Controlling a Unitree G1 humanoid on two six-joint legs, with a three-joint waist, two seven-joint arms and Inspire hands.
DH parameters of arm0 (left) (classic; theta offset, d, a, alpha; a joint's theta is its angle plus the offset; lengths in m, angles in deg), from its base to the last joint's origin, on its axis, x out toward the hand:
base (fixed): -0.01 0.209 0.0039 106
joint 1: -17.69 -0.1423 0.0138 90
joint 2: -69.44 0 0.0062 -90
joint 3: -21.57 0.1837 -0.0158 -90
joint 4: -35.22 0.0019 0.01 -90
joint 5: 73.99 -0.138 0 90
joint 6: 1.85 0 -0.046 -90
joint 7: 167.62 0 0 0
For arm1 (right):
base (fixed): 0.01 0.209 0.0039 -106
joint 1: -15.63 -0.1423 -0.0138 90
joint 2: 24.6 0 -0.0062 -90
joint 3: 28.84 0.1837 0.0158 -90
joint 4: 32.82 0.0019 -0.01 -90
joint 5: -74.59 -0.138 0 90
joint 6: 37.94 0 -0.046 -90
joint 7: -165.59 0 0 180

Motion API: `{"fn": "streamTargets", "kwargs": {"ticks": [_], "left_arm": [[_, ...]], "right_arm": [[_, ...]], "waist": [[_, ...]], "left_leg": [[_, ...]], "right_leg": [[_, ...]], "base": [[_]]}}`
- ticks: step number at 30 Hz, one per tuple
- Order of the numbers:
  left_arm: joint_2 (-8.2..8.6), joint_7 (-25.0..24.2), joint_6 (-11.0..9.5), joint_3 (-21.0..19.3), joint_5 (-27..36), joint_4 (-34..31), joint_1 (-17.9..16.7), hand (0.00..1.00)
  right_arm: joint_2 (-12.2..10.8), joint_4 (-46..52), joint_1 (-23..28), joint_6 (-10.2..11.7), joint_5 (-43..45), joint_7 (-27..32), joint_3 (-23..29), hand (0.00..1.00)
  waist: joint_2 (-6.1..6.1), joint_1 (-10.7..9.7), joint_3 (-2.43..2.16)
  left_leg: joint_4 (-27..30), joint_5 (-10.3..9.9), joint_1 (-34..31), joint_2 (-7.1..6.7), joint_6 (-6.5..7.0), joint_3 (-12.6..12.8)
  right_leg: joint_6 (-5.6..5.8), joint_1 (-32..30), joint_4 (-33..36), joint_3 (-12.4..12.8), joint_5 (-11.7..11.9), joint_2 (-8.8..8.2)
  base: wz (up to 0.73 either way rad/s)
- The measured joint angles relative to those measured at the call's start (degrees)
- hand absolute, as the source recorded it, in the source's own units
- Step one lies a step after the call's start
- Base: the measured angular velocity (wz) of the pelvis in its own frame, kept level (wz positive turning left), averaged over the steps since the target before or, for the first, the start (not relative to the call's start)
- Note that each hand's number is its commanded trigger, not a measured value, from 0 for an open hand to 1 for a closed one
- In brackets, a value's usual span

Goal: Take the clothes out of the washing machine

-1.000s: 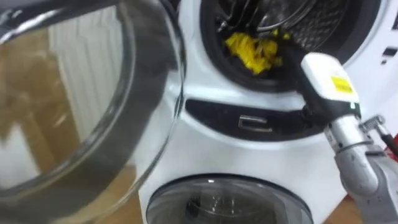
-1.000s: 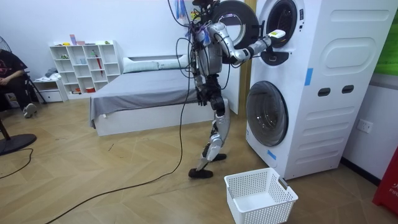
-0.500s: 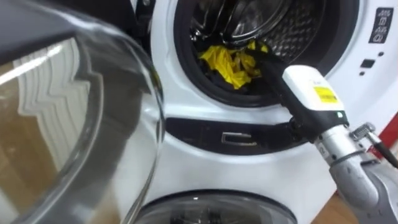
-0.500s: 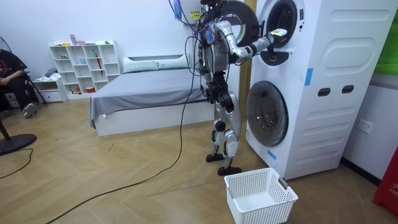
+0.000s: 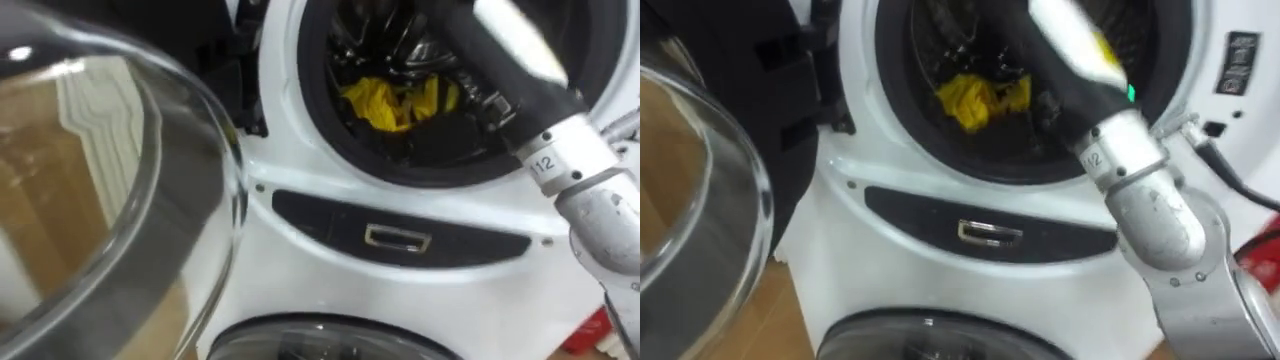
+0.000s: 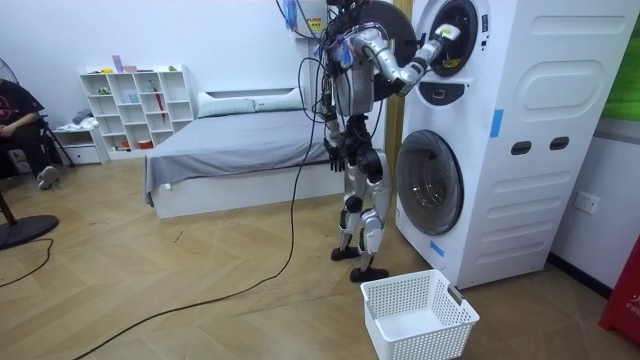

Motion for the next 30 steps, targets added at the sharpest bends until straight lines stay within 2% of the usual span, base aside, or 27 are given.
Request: {"fn": "streamTargets", "kwargs": {"ticks": [2,9,14,18,20,22,27,30], "left_arm": [[0.17,-0.64,0.13,0.03,-0.02,-0.93,0.06,0.00],[-0.01,-1.02,-0.69,-0.04,-0.04,-1.96,0.98,0.00],[0.04,-1.31,-1.34,-0.03,-0.07,-1.96,0.55,0.00],[0.06,-1.76,-1.22,-0.08,-0.07,-1.95,-0.10,0.00],[0.06,-1.93,-1.23,-0.08,-0.07,-1.95,-0.11,0.00],[0.05,-2.24,-1.32,-0.20,-0.35,-1.88,-0.22,0.00],[0.12,-4.10,-1.25,-1.27,-0.54,-1.62,-0.36,0.00],[0.13,-4.21,-1.24,-1.27,-0.05,-1.53,-0.35,0.00]], "right_arm": [[0.16,0.46,-0.07,0.06,-1.09,-0.01,0.05,0.00],[0.19,0.54,-0.08,0.04,-6.32,-1.36,-0.14,0.00],[0.17,1.41,-0.10,0.04,-10.45,-2.36,-0.11,0.00],[0.21,1.82,-0.08,0.04,-10.23,-2.65,0.18,0.00],[0.25,1.98,-0.09,0.05,-9.03,-2.61,0.18,0.00],[0.54,1.96,-0.07,0.05,-6.61,-2.59,0.18,0.00],[0.90,2.35,0.90,0.13,7.65,-2.57,2.16,0.00],[0.92,3.25,2.47,0.12,12.54,-2.65,4.02,0.00]], "waist": [[0.30,-0.01,-0.16],[1.22,0.17,0.02],[1.02,0.06,-0.17],[0.76,-0.66,-0.37],[0.70,-0.78,-0.38],[0.83,-0.79,0.01],[0.64,-1.58,-0.03],[0.47,-1.89,-0.13]], "left_leg": [[-0.25,-0.03,0.10,0.14,-0.07,0.03],[-2.66,-0.07,3.00,0.49,-0.05,0.80],[-3.46,-0.07,3.93,0.52,-0.06,0.94],[-3.76,-0.09,4.23,0.53,-0.06,0.77],[-3.85,-0.09,4.51,0.54,-0.06,0.87],[-4.26,-0.14,5.43,0.57,-0.04,1.22],[-4.77,-0.59,5.92,0.63,-0.12,1.58],[-4.68,-0.59,5.86,0.59,-0.10,1.52]], "right_leg": [[-0.09,0.21,-0.23,-0.01,0.01,0.17],[0.01,1.78,-0.44,0.34,-0.95,0.09],[0.01,2.41,-0.63,0.41,-1.35,0.16],[0.05,2.87,-1.18,0.17,-1.38,0.18],[0.05,2.97,-1.18,0.18,-1.38,0.17],[0.09,3.66,-1.27,0.30,-1.45,0.19],[0.21,4.04,-1.42,0.81,-1.78,0.37],[0.23,3.97,-1.59,0.80,-1.79,0.39]], "base": [[0.03],[-0.04],[-0.01],[0.02],[-0.02],[-0.08],[-0.03],[0.00]]}}
